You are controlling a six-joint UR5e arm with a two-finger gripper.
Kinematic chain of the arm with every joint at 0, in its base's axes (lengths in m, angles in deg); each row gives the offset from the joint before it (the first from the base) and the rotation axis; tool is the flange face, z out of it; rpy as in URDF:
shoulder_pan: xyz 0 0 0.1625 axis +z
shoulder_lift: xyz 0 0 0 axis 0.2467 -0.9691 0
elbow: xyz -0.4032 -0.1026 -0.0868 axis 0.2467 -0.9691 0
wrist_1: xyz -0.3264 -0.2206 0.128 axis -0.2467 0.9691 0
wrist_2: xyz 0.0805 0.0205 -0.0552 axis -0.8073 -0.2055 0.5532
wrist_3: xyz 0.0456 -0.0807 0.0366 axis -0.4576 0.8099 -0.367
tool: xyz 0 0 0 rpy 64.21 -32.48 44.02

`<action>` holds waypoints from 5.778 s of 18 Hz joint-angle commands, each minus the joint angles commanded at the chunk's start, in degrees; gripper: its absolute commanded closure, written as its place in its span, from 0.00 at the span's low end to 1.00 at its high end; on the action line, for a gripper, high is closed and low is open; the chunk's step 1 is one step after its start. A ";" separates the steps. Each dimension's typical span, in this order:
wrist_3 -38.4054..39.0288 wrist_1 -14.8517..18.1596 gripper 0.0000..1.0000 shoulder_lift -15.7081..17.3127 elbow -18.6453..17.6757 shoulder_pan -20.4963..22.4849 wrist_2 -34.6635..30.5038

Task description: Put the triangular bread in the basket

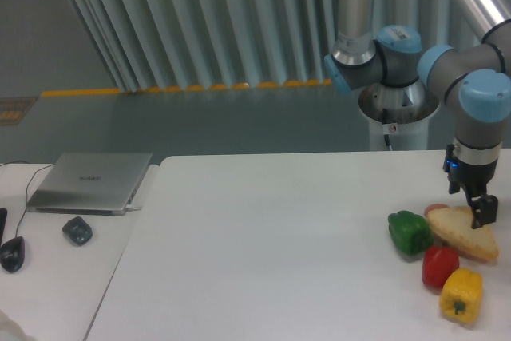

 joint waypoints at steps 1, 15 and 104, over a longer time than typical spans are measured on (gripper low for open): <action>0.26 0.00 0.00 0.00 -0.35 -0.52 -0.09; 0.44 -0.53 0.00 -1.58 2.19 -0.88 0.18; 7.72 -11.43 0.00 -8.61 16.96 9.14 -7.13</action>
